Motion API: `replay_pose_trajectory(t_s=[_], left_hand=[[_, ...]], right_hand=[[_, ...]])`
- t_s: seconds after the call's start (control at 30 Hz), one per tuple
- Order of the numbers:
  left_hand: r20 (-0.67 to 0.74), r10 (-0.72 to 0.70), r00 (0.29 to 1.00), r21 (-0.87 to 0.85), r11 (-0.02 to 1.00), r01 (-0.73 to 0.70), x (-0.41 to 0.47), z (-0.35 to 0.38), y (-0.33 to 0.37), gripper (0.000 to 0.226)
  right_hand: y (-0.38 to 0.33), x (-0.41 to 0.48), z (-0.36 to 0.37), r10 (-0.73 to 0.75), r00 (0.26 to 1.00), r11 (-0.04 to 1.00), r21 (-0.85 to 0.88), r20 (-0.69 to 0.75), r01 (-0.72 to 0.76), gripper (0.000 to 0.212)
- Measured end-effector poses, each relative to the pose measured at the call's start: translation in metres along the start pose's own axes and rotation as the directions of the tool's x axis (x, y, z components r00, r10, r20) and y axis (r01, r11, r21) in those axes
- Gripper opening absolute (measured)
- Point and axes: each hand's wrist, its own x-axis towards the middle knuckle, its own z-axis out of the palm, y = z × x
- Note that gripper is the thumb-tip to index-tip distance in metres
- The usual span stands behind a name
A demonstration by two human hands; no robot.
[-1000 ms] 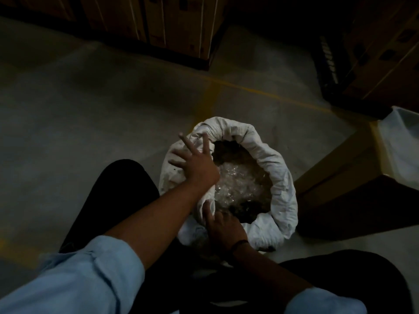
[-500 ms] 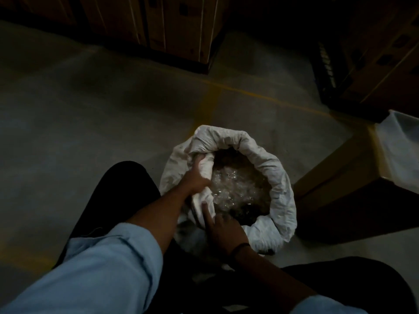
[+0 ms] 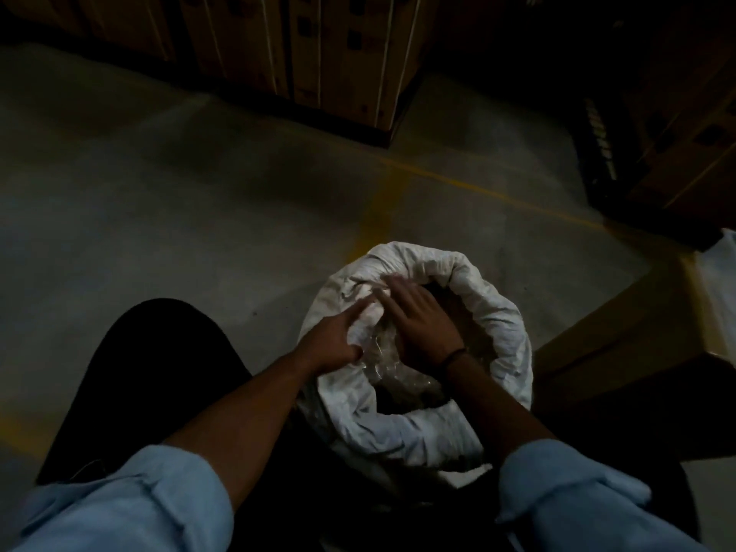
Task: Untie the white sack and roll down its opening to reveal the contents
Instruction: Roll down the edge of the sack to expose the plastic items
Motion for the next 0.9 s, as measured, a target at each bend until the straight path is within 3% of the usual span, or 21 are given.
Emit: replay_pose_trajectory(t_s=[0.07,0.23,0.33,0.43,0.5,0.53,0.57,0.6,0.63,0.67,0.73,0.8,0.87,0.9], left_hand=[[0.011,-0.006,1.0,0.011,1.0,0.006,-0.003,-0.008,0.0,0.087],[0.102,0.012,0.995,-0.147,0.989,0.004,-0.016,-0.01,-0.011,0.089],[0.043,0.047,0.998,-0.332,0.943,-0.03,-0.012,-0.014,-0.021,0.087],[-0.008,-0.082,0.997,-0.605,0.794,0.061,-0.008,-0.028,-0.029,0.087],[0.034,-0.127,0.991,-0.653,0.748,0.118,-0.004,-0.033,-0.027,0.086],[0.049,-0.184,0.982,-0.603,0.778,0.176,0.001,-0.034,-0.022,0.085],[0.025,-0.287,0.958,-0.396,0.877,0.273,0.009,-0.038,-0.014,0.085],[-0.066,-0.373,0.925,-0.033,0.928,0.372,0.016,-0.041,-0.001,0.087],[-0.176,-0.339,0.924,0.295,0.878,0.378,0.024,-0.041,0.014,0.093],[-0.233,-0.217,0.948,0.493,0.814,0.307,0.033,-0.039,0.03,0.099],[-0.229,-0.045,0.972,0.627,0.757,0.182,0.054,-0.023,0.048,0.108],[-0.19,-0.033,0.981,0.661,0.734,0.153,0.069,-0.005,0.045,0.109],[-0.197,-0.058,0.979,0.661,0.73,0.176,0.077,0.003,0.027,0.102],[-0.208,-0.084,0.974,0.639,0.743,0.201,0.079,0.003,0.017,0.097]], right_hand=[[0.002,0.015,0.01,-0.157,0.986,0.975,-0.151,0.057,0.164,0.081],[0.012,0.06,0.028,-0.179,0.947,0.943,-0.23,0.266,0.242,0.077],[0.025,0.082,0.032,-0.116,0.931,0.978,-0.126,0.347,0.169,0.071],[0.025,0.107,0.024,-0.001,0.912,0.999,0.032,0.409,-0.013,0.055],[0.022,0.121,0.018,0.026,0.874,0.999,0.015,0.485,-0.038,0.055],[0.021,0.125,0.017,0.042,0.858,0.999,0.003,0.513,-0.051,0.056],[0.021,0.127,0.018,0.074,0.85,0.995,0.013,0.522,-0.094,0.057],[0.021,0.13,0.017,0.1,0.848,0.991,0.022,0.521,-0.13,0.056],[0.021,0.132,0.014,0.117,0.842,0.988,0.027,0.527,-0.155,0.053],[0.022,0.136,0.01,0.137,0.82,0.984,0.019,0.556,-0.177,0.047],[0.024,0.144,0.003,0.182,0.751,0.974,-0.01,0.634,-0.228,0.04],[0.026,0.145,0.008,0.213,0.714,0.955,0.014,0.667,-0.298,0.049],[0.027,0.137,0.019,0.18,0.752,0.979,-0.042,0.635,-0.198,0.057],[0.029,0.129,0.027,0.132,0.813,0.991,-0.07,0.567,-0.112,0.056]])
